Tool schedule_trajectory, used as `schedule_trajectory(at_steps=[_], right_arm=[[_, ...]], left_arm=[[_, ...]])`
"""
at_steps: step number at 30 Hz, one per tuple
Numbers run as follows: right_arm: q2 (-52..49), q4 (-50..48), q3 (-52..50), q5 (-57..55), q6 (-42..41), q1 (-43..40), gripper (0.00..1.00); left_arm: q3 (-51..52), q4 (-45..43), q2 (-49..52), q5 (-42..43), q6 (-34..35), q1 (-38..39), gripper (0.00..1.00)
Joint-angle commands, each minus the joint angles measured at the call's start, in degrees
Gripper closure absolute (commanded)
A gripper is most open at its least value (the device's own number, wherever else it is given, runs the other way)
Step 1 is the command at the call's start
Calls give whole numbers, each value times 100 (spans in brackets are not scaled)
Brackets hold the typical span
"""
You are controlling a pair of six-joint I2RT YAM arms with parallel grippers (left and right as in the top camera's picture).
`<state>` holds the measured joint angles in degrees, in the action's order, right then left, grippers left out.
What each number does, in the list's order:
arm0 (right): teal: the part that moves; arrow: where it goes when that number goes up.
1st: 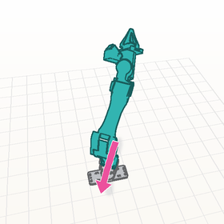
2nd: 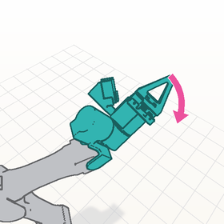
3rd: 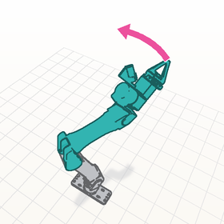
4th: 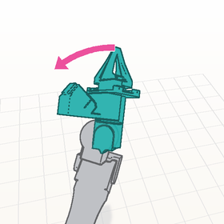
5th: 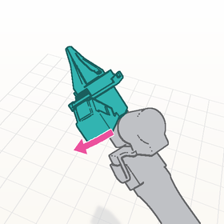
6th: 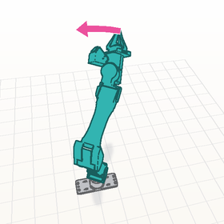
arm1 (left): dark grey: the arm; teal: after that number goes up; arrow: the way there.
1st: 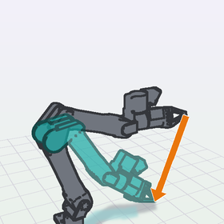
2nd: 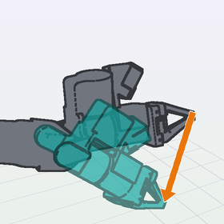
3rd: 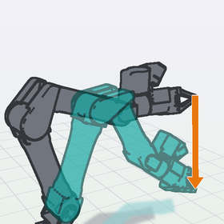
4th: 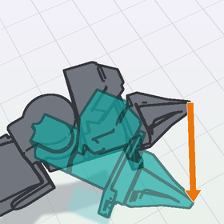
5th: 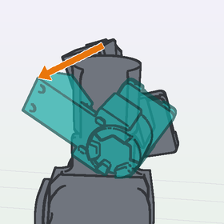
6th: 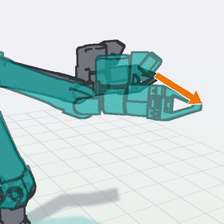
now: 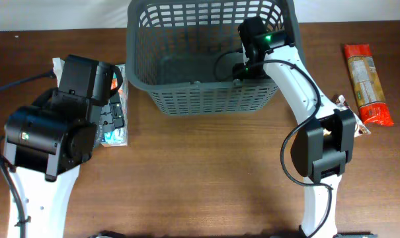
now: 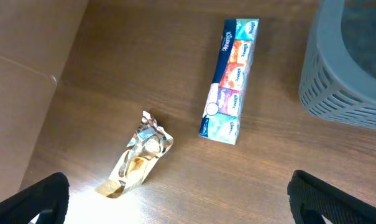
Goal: Pack container
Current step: 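Lower the jar into the basket and open the right gripper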
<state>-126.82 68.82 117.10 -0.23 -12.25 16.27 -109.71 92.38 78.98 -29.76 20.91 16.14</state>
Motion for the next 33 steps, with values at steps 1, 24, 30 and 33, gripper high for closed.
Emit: schedule_trajectory(at_steps=[1,24,30,33], right_arm=[[-22,2,55,-92,-61,-26,56],[-20,-2,254,-87,-59,-28,1],[-20,726,2337,-72,151,-35,1],[-20,1176,3676,-72,138,-149,1]], left_arm=[[17,13,17,0,92,-33,1],[17,28,17,-2,92,-33,1],[17,31,17,0,92,-33,1],[17,31,17,0,94,-33,1]])
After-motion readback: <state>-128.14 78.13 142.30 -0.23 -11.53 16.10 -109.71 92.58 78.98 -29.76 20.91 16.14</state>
